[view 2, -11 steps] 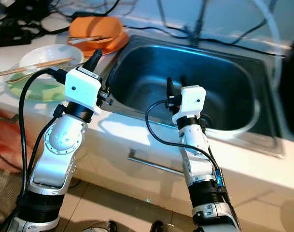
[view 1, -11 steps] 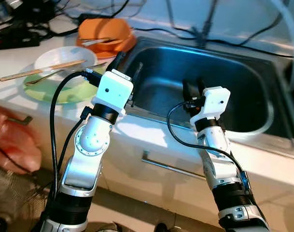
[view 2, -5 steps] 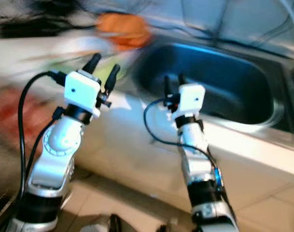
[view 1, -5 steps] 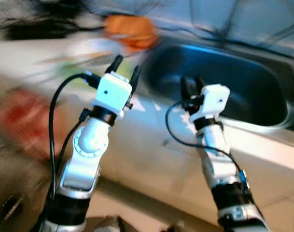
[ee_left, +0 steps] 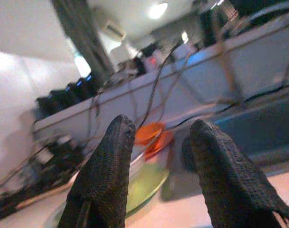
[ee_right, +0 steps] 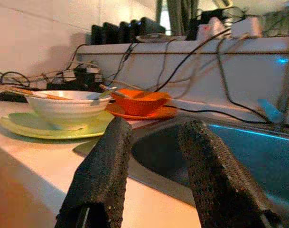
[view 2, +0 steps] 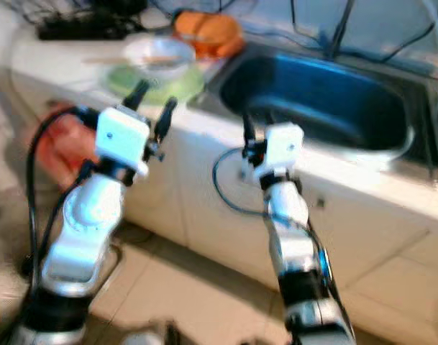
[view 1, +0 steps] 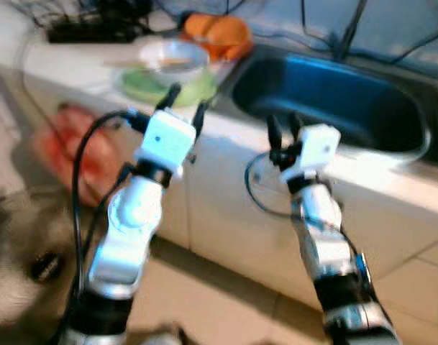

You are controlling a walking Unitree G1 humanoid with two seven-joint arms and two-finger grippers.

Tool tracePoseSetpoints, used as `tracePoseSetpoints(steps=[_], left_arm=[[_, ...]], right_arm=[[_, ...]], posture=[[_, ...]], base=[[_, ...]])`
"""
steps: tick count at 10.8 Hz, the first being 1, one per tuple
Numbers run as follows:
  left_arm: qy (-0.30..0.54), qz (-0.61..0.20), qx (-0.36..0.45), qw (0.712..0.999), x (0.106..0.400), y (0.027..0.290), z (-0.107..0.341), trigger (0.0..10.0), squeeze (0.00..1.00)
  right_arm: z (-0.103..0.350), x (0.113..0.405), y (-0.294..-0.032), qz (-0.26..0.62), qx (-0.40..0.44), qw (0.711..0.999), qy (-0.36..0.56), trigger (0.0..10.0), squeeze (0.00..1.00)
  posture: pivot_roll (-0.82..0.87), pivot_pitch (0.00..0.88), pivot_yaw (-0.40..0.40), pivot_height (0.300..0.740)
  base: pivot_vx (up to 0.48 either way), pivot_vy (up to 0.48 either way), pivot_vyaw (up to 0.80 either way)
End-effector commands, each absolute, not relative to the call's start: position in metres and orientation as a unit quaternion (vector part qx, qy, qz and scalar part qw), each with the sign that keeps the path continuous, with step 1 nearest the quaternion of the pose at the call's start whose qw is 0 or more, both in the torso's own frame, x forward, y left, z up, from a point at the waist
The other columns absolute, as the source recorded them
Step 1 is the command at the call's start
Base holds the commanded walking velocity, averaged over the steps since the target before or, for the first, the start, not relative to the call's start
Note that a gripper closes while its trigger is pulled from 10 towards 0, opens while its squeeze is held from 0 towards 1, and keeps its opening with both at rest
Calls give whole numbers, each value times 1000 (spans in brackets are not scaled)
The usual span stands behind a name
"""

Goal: Kitchen organization

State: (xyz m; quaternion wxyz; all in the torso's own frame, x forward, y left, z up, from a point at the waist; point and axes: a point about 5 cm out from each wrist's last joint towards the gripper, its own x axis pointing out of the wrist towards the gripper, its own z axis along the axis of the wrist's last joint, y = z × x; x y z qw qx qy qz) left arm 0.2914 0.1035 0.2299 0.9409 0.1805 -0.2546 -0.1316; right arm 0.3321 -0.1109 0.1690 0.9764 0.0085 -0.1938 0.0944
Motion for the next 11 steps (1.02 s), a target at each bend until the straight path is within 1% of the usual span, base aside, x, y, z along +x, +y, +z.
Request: tracePoseSetpoints(steps=[1, 4, 5, 6, 8, 11], left_arm=[[-253, -126, 185, 941, 293, 104, 231, 10000, 0], [-247, -121, 183, 944, 294, 106, 229, 10000, 0], [-246, -119, 183, 944, 294, 106, 229, 10000, 0], [-245, -119, 188, 944, 294, 106, 227, 10000, 0], [-238, -122, 189, 945, 295, 104, 223, 10000, 0], [-232, -108, 191, 948, 298, 108, 223, 10000, 0]], right_arm=[[170, 332, -114, 91, 14, 977, -194, 10000, 0], [169, 334, -113, 94, 19, 978, -185, 10000, 0], [169, 334, -113, 94, 20, 978, -184, 10000, 0], [169, 334, -113, 94, 20, 978, -185, 10000, 0], [169, 333, -111, 101, 13, 977, -187, 10000, 0], [168, 333, -111, 99, 9, 977, -187, 10000, 0]], posture=[[52, 97, -41, 740], [53, 94, -44, 740], [53, 94, -44, 740], [53, 94, -44, 740], [53, 94, -44, 740], [52, 95, -43, 740]], base=[[0, 0, 0], [0, 429, 0], [0, 454, -450], [0, 0, -425], [0, 0, 0], [0, 0, 0]])
